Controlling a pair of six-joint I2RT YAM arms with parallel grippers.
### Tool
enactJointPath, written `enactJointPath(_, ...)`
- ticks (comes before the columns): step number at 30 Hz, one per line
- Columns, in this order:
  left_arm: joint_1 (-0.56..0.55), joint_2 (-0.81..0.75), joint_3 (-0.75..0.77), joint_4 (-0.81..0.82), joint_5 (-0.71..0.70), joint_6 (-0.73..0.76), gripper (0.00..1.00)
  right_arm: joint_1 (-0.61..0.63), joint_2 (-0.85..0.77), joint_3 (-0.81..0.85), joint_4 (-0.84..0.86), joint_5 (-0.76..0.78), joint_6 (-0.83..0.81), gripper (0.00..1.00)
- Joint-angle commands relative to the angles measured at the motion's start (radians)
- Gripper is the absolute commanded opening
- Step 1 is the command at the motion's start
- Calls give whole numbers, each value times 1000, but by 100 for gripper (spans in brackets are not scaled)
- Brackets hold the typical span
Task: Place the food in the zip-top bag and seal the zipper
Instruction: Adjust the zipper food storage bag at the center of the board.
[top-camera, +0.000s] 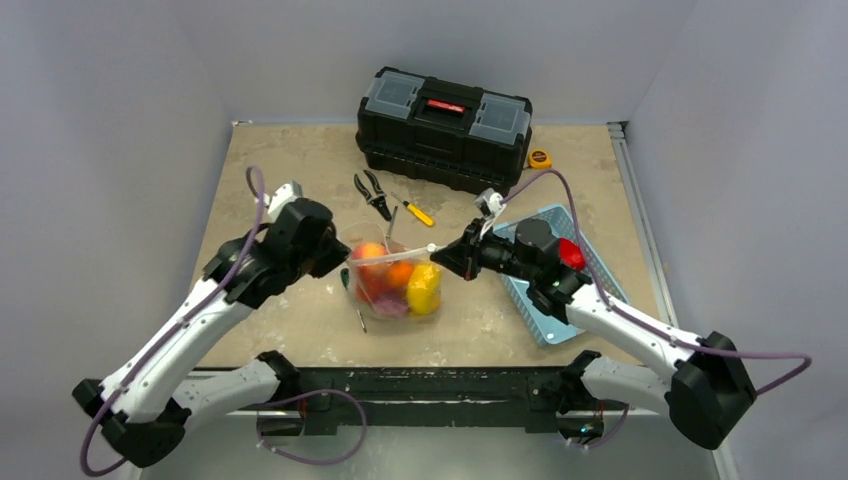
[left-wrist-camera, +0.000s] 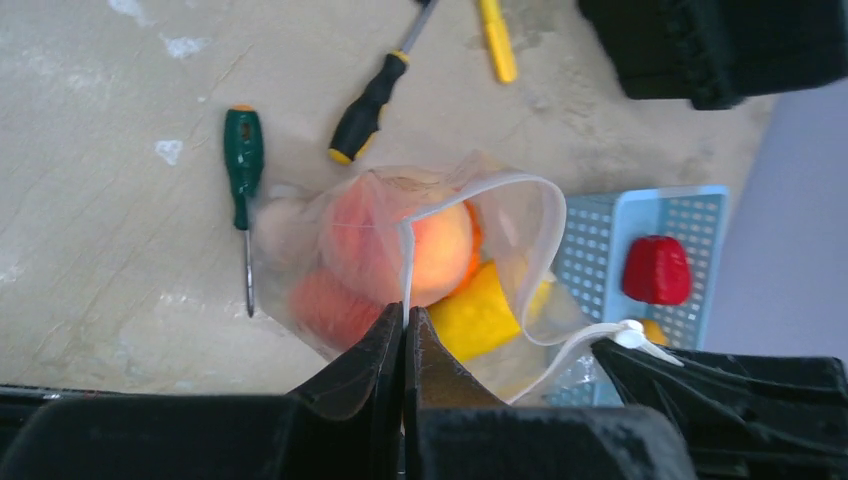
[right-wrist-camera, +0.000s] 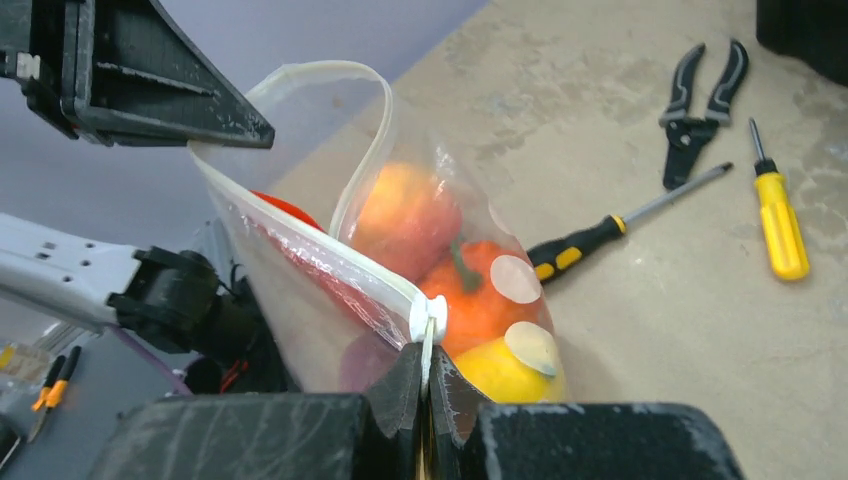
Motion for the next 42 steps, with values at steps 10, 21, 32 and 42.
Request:
enactJointPath(10, 33, -74, -196, 114, 8, -37, 0, 1, -76, -97, 178, 48, -10, 0)
enactJointPath(21, 34, -195, -39, 72, 50, -10, 0, 1, -191, 40, -16, 20, -74, 0)
enactJointPath(32, 36, -204, -81, 8, -51, -14, 0, -1, -202, -70, 168, -16, -115, 0)
enactJointPath(42, 36, -299, -10, 241, 182, 616, 90, 0, -122, -3, 155, -234, -182, 0)
